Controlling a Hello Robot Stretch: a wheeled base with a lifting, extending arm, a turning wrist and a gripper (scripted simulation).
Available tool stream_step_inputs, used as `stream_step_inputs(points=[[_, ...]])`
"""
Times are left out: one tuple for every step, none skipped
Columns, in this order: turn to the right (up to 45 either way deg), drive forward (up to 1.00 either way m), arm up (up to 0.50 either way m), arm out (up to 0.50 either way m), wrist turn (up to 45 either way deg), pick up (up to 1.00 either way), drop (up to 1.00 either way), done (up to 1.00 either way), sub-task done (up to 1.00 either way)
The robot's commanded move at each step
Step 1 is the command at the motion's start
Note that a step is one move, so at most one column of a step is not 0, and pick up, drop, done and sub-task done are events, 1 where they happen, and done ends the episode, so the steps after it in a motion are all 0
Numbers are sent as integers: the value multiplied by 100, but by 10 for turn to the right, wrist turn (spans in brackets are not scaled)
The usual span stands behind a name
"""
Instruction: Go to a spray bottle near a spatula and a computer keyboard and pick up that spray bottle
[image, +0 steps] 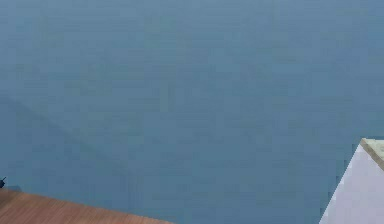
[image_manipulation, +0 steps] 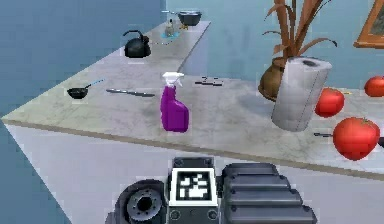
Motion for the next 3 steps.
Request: stream_step_inputs(points=[[0, 0, 0, 30, 0, 0, 0, 0, 0], [0, 0, 0, 0, 450, 0, 0, 0, 0], [0, 0, 0, 0, 450, 0, 0, 0, 0]])
